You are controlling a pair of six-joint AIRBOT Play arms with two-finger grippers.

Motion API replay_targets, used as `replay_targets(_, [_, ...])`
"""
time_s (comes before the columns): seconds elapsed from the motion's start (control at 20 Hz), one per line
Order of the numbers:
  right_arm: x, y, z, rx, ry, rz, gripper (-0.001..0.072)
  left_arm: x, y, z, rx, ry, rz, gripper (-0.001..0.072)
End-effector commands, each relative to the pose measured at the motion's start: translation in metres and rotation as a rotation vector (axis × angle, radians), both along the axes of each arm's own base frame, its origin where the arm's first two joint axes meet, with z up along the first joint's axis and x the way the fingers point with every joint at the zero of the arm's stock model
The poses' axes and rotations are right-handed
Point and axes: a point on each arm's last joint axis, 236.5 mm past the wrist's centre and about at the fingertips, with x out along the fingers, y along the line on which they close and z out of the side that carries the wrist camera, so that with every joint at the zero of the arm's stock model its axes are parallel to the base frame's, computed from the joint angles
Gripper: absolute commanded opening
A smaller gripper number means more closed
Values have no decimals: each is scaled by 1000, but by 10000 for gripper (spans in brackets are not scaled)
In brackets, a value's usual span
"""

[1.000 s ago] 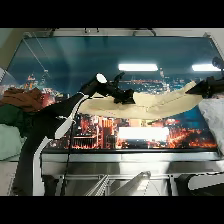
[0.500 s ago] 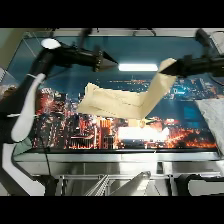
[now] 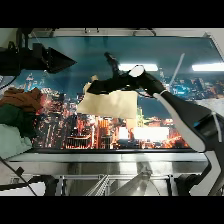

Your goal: Fold the shirts.

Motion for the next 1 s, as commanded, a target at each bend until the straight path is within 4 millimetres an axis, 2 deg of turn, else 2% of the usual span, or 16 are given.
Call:
replay_targets(0.0, [-7,34,-2,14,-18,40,686,-10,15,-5,-9,-7,62,20])
replay_targets(0.05, [-7,20,13,25,-14,66,545,-13,15,-7,-9,-5,62,20])
replay_targets(0.1, [-5,1,30,33,-15,86,466,-15,15,-9,-10,-5,62,20])
replay_targets(0.2, [4,-59,61,11,2,94,462,-18,15,-15,-10,0,59,20])
replay_targets(0.3, [12,-131,68,-89,54,57,433,-20,14,-22,-15,22,55,20])
replay_targets(0.35, [14,-166,64,-140,99,22,426,-23,14,-23,-17,25,43,20])
replay_targets(0.45, [21,-230,43,-211,190,-106,427,-32,12,-21,-27,30,5,20])
replay_targets(0.5, [22,-254,26,-207,247,-182,471,-34,11,-17,-44,29,-4,20])
replay_targets(0.55, [20,-270,6,-205,313,-251,575,-35,11,-14,-55,28,-9,20])
replay_targets(0.6, [16,-281,-19,-210,366,-301,624,-36,10,-11,-69,27,-12,20])
replay_targets(0.7, [7,-287,-63,-227,441,-366,624,-36,10,-8,-82,24,-11,20])
replay_targets(0.75, [3,-285,-79,-231,456,-373,624,-36,10,-7,-85,23,-11,20])
replay_targets(0.85, [-5,-275,-103,-243,505,-362,624,-35,9,-3,-99,17,-11,19])
replay_targets(0.95, [-7,-256,-113,-215,542,-347,624,-36,9,-4,-97,13,-15,19])
